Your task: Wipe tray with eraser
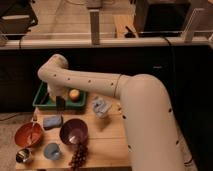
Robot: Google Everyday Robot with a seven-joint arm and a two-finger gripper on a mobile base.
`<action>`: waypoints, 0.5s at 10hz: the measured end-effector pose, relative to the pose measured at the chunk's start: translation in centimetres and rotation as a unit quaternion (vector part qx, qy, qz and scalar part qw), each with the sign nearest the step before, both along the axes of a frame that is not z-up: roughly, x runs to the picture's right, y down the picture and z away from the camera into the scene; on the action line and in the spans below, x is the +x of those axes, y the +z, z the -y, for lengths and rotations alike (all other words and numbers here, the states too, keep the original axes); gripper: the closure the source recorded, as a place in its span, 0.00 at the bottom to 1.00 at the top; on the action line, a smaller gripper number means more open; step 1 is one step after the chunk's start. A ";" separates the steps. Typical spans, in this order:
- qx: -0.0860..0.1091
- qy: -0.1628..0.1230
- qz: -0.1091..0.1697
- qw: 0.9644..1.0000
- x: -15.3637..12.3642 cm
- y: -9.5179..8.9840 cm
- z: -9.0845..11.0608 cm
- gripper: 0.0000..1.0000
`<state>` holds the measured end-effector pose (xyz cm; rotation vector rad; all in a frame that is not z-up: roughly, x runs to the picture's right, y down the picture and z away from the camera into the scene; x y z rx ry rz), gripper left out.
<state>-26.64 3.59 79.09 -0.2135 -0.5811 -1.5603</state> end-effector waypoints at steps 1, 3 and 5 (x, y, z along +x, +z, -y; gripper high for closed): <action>0.001 0.013 0.001 1.000 -1.0 0.4 0.3 0.60; -0.008 0.075 -0.021 0.997 -2.3 1.1 0.8 0.58; -0.015 0.130 -0.041 0.991 -4.2 1.8 0.7 0.56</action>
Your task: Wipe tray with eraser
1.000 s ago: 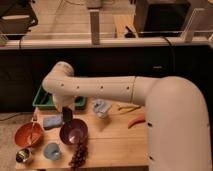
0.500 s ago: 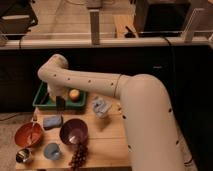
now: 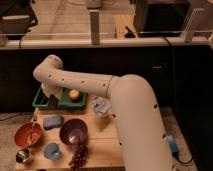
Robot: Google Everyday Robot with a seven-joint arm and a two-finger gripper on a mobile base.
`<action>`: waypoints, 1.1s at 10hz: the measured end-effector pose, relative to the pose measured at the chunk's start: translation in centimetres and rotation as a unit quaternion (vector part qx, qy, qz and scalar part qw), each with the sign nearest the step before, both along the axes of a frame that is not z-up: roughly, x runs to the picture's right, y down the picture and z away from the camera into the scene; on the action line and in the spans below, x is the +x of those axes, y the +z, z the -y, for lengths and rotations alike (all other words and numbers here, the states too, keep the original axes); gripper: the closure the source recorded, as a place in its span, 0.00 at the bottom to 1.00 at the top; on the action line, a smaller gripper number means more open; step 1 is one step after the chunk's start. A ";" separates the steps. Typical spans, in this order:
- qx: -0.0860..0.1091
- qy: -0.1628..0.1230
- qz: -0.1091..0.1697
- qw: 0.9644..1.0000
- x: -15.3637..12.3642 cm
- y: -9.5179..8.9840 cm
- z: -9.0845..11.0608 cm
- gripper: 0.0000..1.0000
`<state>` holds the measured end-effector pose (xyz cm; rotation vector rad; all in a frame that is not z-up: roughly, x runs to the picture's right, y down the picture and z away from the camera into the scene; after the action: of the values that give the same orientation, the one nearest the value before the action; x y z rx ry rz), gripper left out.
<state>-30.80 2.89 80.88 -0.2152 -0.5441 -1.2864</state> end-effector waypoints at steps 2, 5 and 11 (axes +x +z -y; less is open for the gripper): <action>-0.011 0.052 -0.025 0.998 -0.2 1.5 0.6 0.73; -0.044 0.143 -0.063 0.987 0.4 4.1 1.6 0.98; -0.103 0.320 -0.159 0.928 1.3 5.8 1.7 0.98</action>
<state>-29.48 1.21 86.71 -0.3776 -0.4171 -0.5410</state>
